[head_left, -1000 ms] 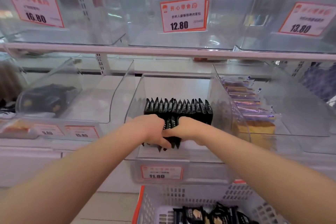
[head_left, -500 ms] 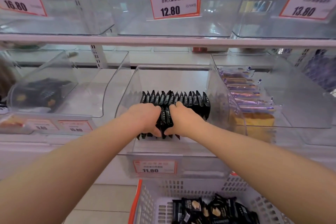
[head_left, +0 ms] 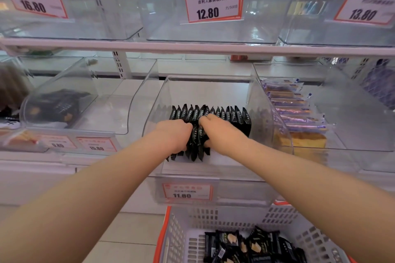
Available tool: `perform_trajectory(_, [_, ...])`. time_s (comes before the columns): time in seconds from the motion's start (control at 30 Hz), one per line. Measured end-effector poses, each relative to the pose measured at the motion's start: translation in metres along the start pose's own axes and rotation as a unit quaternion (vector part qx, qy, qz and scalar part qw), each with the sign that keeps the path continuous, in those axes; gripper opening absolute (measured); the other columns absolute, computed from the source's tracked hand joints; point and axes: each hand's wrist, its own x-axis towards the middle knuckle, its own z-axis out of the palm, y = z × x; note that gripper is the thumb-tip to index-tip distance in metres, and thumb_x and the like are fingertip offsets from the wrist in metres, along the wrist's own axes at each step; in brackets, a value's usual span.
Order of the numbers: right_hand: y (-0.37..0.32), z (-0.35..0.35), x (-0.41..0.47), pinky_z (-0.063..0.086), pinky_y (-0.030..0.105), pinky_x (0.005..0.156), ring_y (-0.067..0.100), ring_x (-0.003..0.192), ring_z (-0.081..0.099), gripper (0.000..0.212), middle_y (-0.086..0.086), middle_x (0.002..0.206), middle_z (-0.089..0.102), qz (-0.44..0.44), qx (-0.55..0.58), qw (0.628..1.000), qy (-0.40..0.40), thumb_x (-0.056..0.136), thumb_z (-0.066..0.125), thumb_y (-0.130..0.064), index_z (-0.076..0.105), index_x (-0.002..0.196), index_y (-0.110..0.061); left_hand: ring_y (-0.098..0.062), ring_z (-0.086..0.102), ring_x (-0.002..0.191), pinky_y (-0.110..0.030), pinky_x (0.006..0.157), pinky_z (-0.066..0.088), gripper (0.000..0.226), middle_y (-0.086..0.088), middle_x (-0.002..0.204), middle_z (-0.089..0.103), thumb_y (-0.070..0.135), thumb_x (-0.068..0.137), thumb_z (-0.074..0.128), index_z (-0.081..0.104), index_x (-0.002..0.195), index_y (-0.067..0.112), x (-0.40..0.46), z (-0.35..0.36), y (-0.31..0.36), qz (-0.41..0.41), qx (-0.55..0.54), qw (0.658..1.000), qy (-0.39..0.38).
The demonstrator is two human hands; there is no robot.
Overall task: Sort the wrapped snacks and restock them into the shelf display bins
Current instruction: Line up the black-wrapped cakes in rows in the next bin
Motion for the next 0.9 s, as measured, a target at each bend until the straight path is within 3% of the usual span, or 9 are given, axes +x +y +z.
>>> perform_trajectory(0.17, [0.002,0.007,0.000,0.043,0.035,0.075,0.031,0.098,0.055,0.040,0.013,0.115,0.045,-0.002,-0.023,0.998,-0.062,0.081,0.068,-0.013,0.046,0.113,-0.004,-0.025,0.055,0.107,-0.032,0.073,0.043,0.027,-0.006,0.116,0.049,0.022,0.092,0.054,0.052,0.117,0.010,-0.010,0.002,-0.005,0.031,0.006,0.999,-0.033])
perform_trajectory(0.3, [0.005,-0.010,-0.005,0.043,0.039,0.094,0.028,0.110,0.051,0.049,0.012,0.124,0.048,-0.014,-0.042,0.993,-0.106,0.086,0.063,-0.031,0.047,0.126,-0.005,-0.026,0.054,0.108,-0.034,0.077,0.045,0.029,-0.008,0.118,0.052,0.020,0.093,0.050,0.050,0.121,0.011,-0.018,-0.004,-0.006,0.038,0.004,0.999,-0.034])
perform_trajectory(0.37, [0.004,-0.028,-0.015,0.042,0.037,0.098,0.026,0.115,0.050,0.049,0.010,0.129,0.050,-0.023,-0.033,0.995,-0.087,0.089,0.058,-0.034,0.048,0.130,-0.009,-0.026,0.052,0.111,-0.035,0.079,0.044,0.034,-0.008,0.122,0.051,0.023,0.093,0.049,0.046,0.125,0.013,-0.027,-0.014,-0.007,0.051,-0.015,0.998,-0.018])
perform_trajectory(0.5, [-0.002,-0.073,-0.068,0.041,0.019,0.077,0.010,0.086,0.057,0.030,-0.004,0.105,0.064,-0.048,0.081,0.996,-0.002,0.090,0.056,-0.033,0.058,0.116,-0.019,-0.022,0.051,0.110,-0.038,0.087,0.047,0.034,-0.003,0.119,0.056,0.034,0.093,0.046,0.050,0.126,0.025,-0.059,-0.035,-0.008,0.112,-0.049,0.992,0.042])
perform_trajectory(0.6, [0.001,-0.089,-0.126,0.038,0.010,0.061,-0.002,0.065,0.054,0.007,-0.013,0.075,0.062,-0.068,0.163,0.983,0.044,0.086,0.059,-0.028,0.063,0.090,-0.024,-0.015,0.046,0.086,-0.030,0.073,0.043,0.021,0.003,0.097,0.055,0.034,0.092,0.044,0.056,0.107,0.025,-0.090,-0.040,0.004,0.184,-0.071,0.969,0.150])
perform_trajectory(0.67, [0.003,-0.085,-0.163,0.037,0.009,0.056,-0.002,0.059,0.052,0.009,-0.012,0.062,0.058,-0.066,0.201,0.977,0.039,0.085,0.061,-0.023,0.059,0.076,-0.025,-0.011,0.041,0.077,-0.029,0.068,0.040,0.019,0.010,0.083,0.046,0.036,0.091,0.042,0.054,0.099,0.025,-0.112,-0.037,0.020,0.229,-0.098,0.950,0.190])
perform_trajectory(0.8, [0.015,-0.039,-0.200,0.036,0.007,0.054,-0.009,0.056,0.051,0.021,-0.017,0.055,0.051,-0.038,0.217,0.974,-0.053,0.087,0.063,-0.020,0.054,0.073,-0.034,-0.013,0.047,0.075,-0.031,0.068,0.044,0.025,0.012,0.079,0.050,0.040,0.093,0.042,0.048,0.114,0.029,-0.133,-0.007,0.064,0.308,-0.109,0.938,0.116])
perform_trajectory(0.9, [0.040,0.022,-0.208,0.035,0.009,0.058,-0.009,0.060,0.050,0.008,-0.018,0.066,0.052,0.025,0.211,0.966,-0.150,0.090,0.060,-0.024,0.056,0.084,-0.028,-0.018,0.057,0.089,-0.032,0.072,0.046,0.028,0.005,0.098,0.062,0.039,0.094,0.043,0.047,0.118,0.026,-0.128,0.037,0.103,0.327,-0.096,0.940,0.028])
